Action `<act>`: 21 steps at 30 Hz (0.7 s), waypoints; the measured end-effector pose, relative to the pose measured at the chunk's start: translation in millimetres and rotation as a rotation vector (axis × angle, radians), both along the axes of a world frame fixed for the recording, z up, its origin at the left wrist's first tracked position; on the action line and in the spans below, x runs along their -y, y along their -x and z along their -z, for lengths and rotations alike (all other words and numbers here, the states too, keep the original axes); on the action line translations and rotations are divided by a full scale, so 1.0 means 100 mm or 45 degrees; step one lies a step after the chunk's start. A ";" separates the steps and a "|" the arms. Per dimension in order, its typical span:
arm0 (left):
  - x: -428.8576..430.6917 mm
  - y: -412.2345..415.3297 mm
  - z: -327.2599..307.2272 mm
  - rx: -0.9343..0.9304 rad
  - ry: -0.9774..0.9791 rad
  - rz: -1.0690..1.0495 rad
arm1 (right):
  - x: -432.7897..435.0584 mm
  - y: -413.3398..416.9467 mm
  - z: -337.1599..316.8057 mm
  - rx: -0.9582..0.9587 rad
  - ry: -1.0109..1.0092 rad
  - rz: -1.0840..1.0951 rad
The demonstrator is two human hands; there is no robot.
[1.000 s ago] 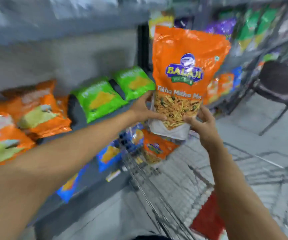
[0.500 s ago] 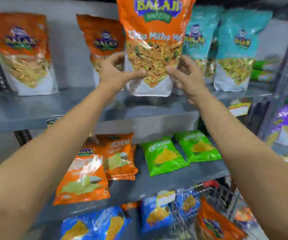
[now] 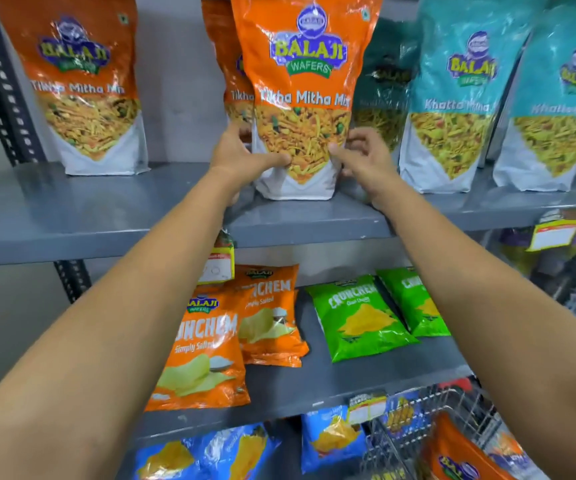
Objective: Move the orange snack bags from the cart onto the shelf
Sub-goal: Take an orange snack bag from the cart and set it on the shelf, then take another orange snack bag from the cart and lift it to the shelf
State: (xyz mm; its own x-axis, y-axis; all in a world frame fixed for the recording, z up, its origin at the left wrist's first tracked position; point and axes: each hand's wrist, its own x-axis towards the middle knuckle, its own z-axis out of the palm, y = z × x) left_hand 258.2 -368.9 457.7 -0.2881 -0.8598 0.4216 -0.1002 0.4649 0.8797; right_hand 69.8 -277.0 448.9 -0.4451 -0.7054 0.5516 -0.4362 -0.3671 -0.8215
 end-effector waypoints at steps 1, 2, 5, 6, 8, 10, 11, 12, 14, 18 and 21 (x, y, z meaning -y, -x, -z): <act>-0.06 -0.02 0.00 0.003 0.028 -0.065 | -0.06 -0.04 -0.01 0.023 0.108 0.144; -0.13 -0.07 0.01 0.035 0.113 -0.181 | -0.15 -0.09 -0.02 0.049 0.240 0.276; -0.51 -0.13 0.14 0.210 0.596 -0.485 | -0.56 -0.13 0.13 0.127 0.373 0.611; -0.68 -0.08 0.23 0.199 0.708 -0.430 | -0.75 -0.09 0.27 0.181 0.338 0.678; -1.03 0.09 0.49 0.214 0.792 -0.218 | -1.16 0.04 0.68 0.349 0.282 0.767; -1.37 0.34 0.87 0.337 0.897 -0.081 | -1.61 0.19 1.20 0.394 0.028 0.851; -1.53 0.49 1.10 0.370 0.907 -0.015 | -1.86 0.24 1.53 0.430 -0.117 0.893; -1.69 0.65 1.38 0.375 0.848 0.063 | -2.12 0.30 1.92 0.589 -0.180 0.950; -2.02 0.99 2.00 0.399 0.499 0.288 | -2.59 0.29 2.67 0.976 -0.291 1.027; -2.63 1.66 3.31 0.721 -0.384 0.523 | -3.04 0.33 3.78 1.332 -0.708 1.180; -2.87 2.07 4.02 0.942 -0.838 0.468 | -3.14 0.51 4.32 1.400 -0.929 1.201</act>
State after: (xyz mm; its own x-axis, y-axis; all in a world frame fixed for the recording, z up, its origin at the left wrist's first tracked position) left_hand 51.3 -82.1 55.3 -0.5716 -0.6628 -0.4836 -0.6648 0.0287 0.7464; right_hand 18.8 36.9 17.2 -0.7807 0.0775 -0.6201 0.6159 0.2630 -0.7426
